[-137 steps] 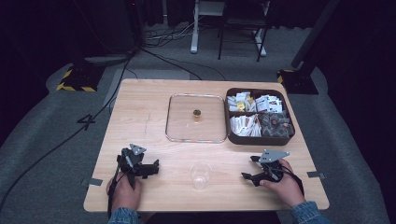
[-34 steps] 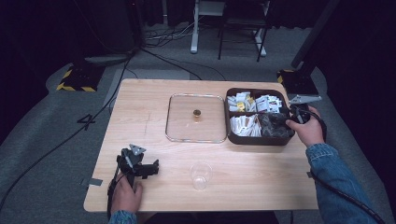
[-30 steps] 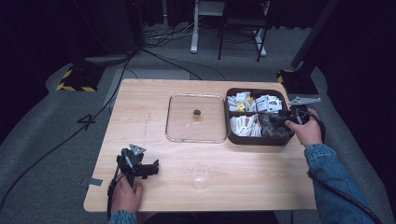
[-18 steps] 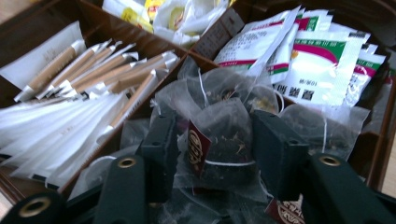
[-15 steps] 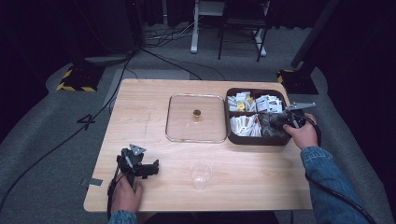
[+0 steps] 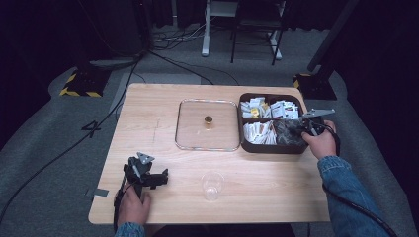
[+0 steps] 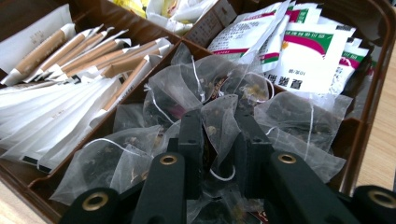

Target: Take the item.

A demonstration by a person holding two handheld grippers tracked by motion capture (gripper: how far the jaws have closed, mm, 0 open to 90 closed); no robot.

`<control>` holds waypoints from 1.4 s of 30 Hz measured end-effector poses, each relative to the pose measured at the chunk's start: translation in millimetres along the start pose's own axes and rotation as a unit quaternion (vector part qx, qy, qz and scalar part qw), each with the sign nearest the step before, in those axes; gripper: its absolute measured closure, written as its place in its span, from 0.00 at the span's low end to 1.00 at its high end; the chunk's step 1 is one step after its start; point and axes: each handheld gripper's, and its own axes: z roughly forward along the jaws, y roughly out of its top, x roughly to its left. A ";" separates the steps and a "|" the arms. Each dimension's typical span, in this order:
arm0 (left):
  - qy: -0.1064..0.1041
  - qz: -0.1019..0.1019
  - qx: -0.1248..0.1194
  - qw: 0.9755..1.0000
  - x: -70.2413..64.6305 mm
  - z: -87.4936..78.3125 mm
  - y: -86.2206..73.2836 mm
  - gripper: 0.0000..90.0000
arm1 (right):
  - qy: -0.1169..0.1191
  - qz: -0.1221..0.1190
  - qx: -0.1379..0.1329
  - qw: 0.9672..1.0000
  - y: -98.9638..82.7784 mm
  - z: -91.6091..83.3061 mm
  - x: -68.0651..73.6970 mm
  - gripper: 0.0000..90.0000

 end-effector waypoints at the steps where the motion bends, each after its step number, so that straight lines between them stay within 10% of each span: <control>1: 0.000 0.000 0.000 1.000 0.0 0.0 0.0 0.00 | 0.001 0.002 -0.002 1.000 0.2 -1.1 -0.2 0.84; 21: -0.002 0.001 0.001 1.000 0.1 0.3 0.3 0.00 | 0.041 0.011 -0.095 0.995 11.3 -42.2 6.3 0.84; 42: -0.003 0.002 0.001 1.000 0.3 0.4 0.5 0.00 | 0.123 -0.042 -0.141 0.981 39.9 -91.7 81.9 0.84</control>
